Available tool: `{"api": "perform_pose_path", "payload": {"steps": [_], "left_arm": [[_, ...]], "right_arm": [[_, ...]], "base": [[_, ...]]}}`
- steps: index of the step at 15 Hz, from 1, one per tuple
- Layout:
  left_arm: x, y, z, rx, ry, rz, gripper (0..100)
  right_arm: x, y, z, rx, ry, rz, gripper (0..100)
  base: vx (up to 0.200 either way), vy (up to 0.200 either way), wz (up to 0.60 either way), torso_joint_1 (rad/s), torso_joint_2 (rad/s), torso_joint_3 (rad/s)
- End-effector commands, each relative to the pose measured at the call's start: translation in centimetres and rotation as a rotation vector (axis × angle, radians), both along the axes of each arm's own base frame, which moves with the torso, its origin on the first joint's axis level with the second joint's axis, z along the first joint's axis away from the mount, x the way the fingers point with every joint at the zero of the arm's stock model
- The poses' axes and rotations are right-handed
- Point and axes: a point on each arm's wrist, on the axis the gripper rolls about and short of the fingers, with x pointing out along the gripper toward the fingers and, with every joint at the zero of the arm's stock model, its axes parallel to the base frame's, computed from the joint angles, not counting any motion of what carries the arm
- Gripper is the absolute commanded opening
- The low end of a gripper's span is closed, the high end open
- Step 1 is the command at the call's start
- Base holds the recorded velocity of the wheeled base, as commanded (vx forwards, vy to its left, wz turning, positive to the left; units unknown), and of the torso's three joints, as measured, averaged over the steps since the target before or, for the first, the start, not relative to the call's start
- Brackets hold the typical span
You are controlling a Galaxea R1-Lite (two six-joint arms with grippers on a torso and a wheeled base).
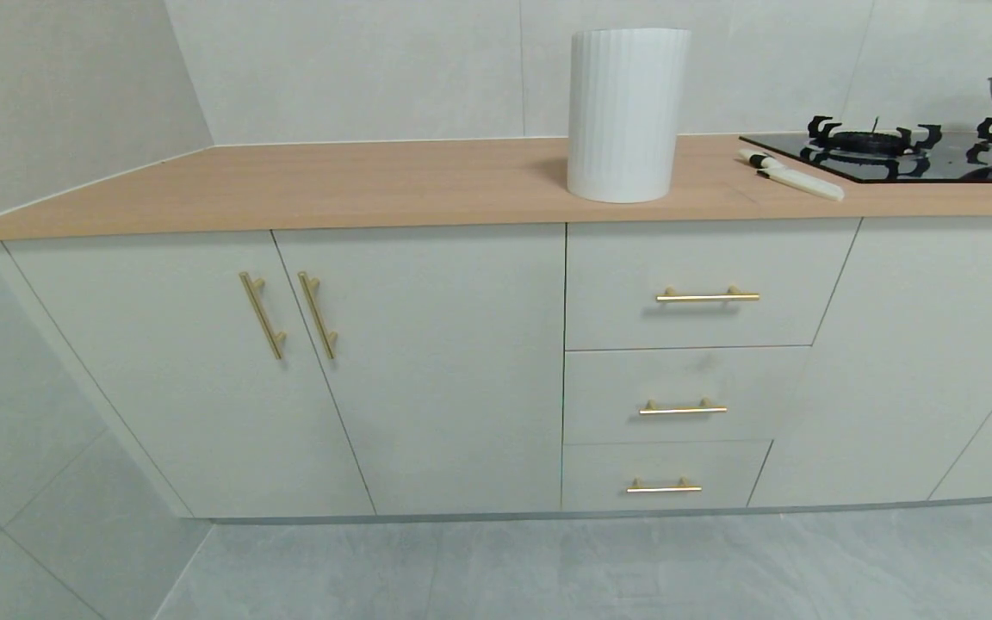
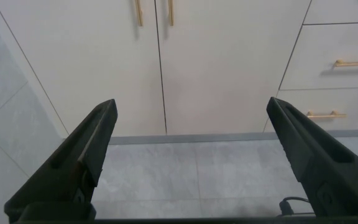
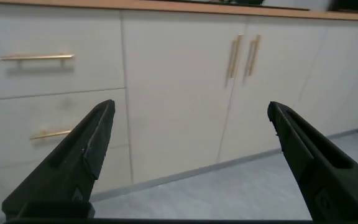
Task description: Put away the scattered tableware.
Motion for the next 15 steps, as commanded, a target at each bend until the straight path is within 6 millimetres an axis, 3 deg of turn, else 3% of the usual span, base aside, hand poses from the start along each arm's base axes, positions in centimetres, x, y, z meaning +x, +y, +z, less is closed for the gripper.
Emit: {"api": "perform_pose_path", "payload": {"steps": [1,4,15], "left_arm": [[0.0,0.0,0.0,0.000,0.000,0.000,100],[0.0,0.0,0.0,0.000,0.000,0.000,100],[0.0,0.0,0.0,0.002,0.002,0.000,100]], "right_arm": [[0.9,0.3,-3.0,0.019,0.071,0.119,100],[1.2,0.7,-4.1,0.099,0.128,0.316,100],[1.2,0.7,-4.6,0.141,0.171,0.322,100]], "base": [[0.000,0.000,0.00,0.000,0.00,0.000],[0.000,0.000,0.00,0.000,0.00,0.000],[0.000,0.000,0.00,0.000,0.00,0.000]]}}
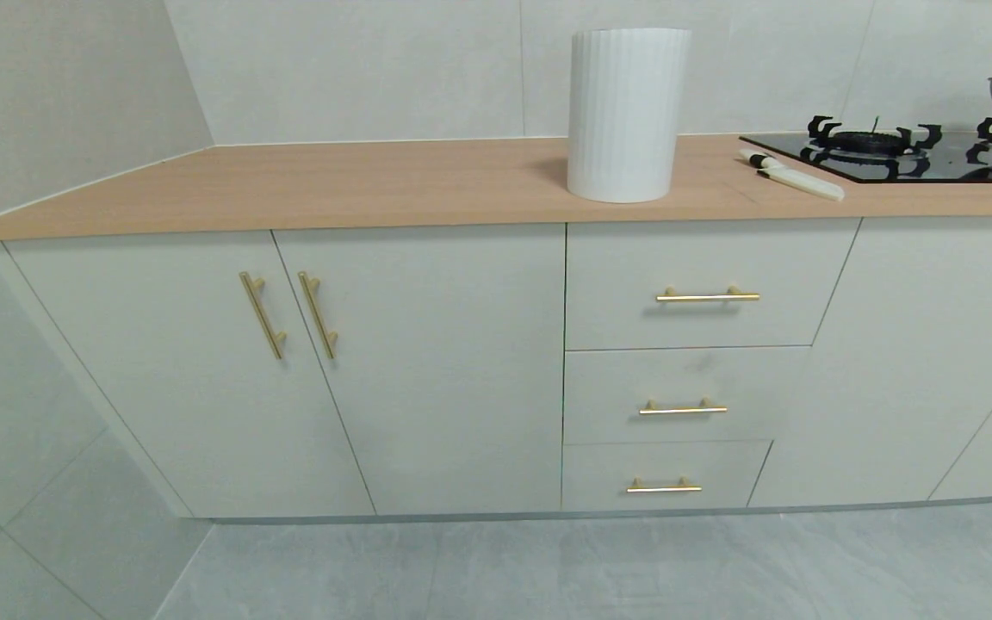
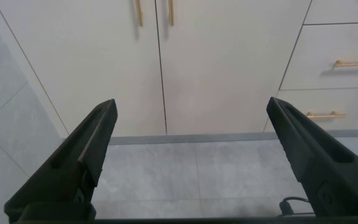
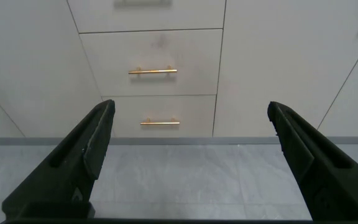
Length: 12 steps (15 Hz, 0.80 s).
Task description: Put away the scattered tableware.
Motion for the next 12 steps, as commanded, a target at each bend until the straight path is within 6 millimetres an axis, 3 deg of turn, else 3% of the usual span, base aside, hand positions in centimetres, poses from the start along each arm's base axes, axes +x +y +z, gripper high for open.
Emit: {"api": "perform_pose_path", "payload": {"steps": [1,4,12], "left_arm": [[0.01,0.00,0.01,0.001,0.001,-0.001,100],[0.02,0.00,-0.03,-0.001,0.002,-0.001,100],[0.02,0.00,-0.03,-0.002,0.002,-0.001,100]], "right_arm": [[0.02,0.00,0.00,0.000,0.004,0.000,100],[0.02,0.00,0.00,-0.001,0.003,0.000,100],[0.02,0.00,0.00,0.000,0.004,0.001,100]], "base": [[0.000,0.000,0.00,0.000,0.00,0.000],[0.000,0.000,0.00,0.000,0.00,0.000],[0.200,0.000,0.00,0.004,0.00,0.002]]}}
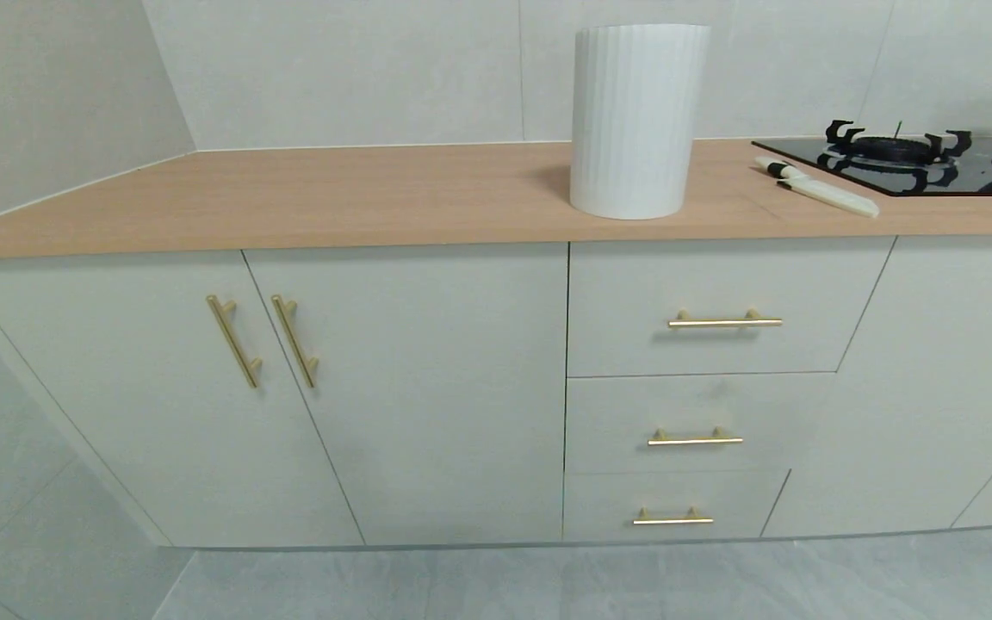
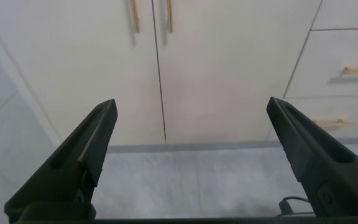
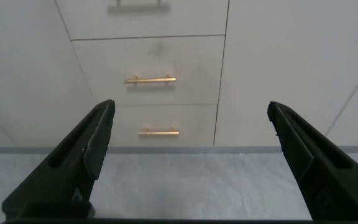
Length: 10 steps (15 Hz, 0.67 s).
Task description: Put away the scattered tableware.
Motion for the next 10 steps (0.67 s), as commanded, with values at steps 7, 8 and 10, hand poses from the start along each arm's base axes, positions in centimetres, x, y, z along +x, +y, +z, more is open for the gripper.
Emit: {"api": "perform_pose_path", "payload": {"steps": [7,8,10], "left_arm": [[0.01,0.00,-0.02,0.001,0.002,0.000,100],[0.01,0.00,-0.02,0.000,0.002,0.000,100],[0.00,0.00,0.03,0.001,0.001,0.000,100]], "right_arm": [[0.02,0.00,0.01,0.000,0.002,0.001,100],[0.02,0.00,0.01,0.000,0.002,0.001,100],[0.02,0.00,0.01,0.000,0.002,0.001,100]], "base": [[0.200,0.000,0.00,0.002,0.00,0.002],[0.200,0.000,0.00,0.002,0.01,-0.002],[0.200,0.000,0.00,0.000,0.00,0.000]]}}
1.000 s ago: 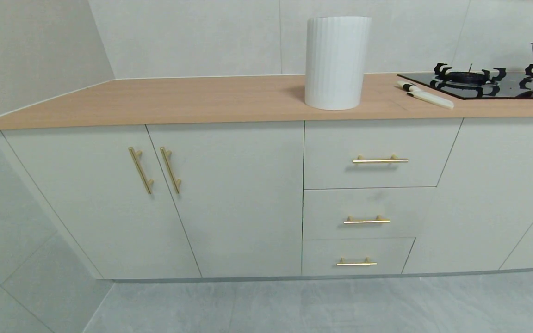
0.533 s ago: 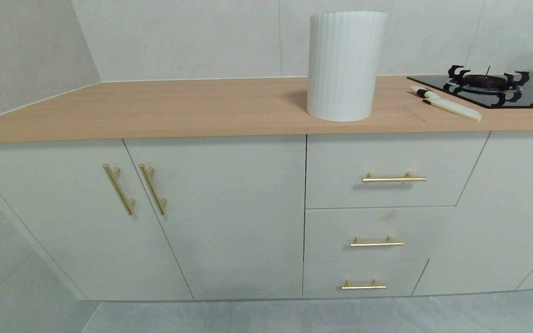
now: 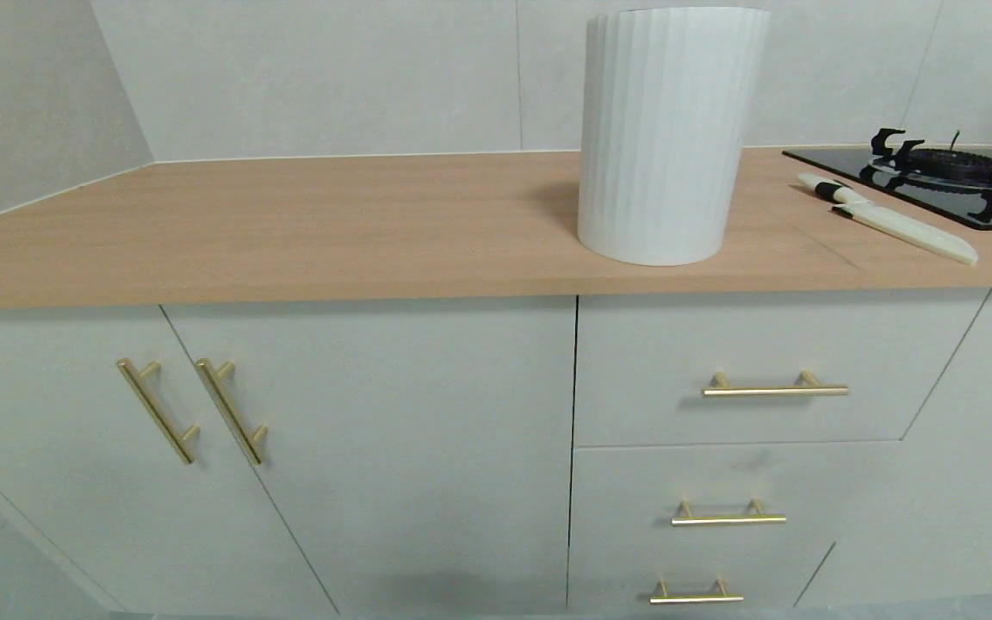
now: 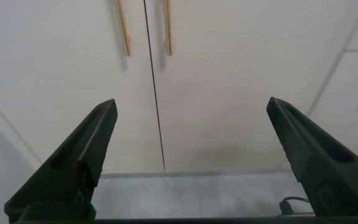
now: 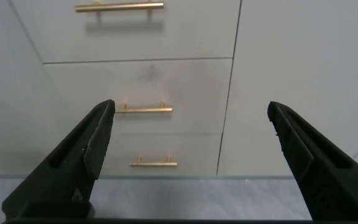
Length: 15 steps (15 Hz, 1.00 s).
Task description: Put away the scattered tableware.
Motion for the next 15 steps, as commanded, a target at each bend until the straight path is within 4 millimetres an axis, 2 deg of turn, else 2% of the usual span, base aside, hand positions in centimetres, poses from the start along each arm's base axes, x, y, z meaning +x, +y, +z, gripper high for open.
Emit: {"api": "perform_pose_path", "payload": {"steps": [1,2,12,15], "left_arm": [[0.01,0.00,0.00,0.001,0.001,0.001,100],[0.00,0.00,0.05,-0.001,0.000,0.001,100],[0.01,0.00,0.00,-0.001,0.001,0.001,100],[0.00,0.00,0.05,-0.001,0.000,0.001,100]], "right_arm": [[0.02,0.00,0.01,0.000,0.002,0.002,100],[0.02,0.00,0.01,0.000,0.002,0.001,100],[0.02,0.00,0.01,0.002,0.002,0.001,100],[0.02,0.00,0.01,0.002,0.002,0.001,100]], "base": [[0.200,0.000,0.00,0.002,0.00,0.007],[0.200,0.000,0.00,0.007,0.00,0.007],[0.000,0.000,0.00,0.000,0.00,0.000],[0.000,-0.200,0.00,-0.001,0.00,0.002]]}}
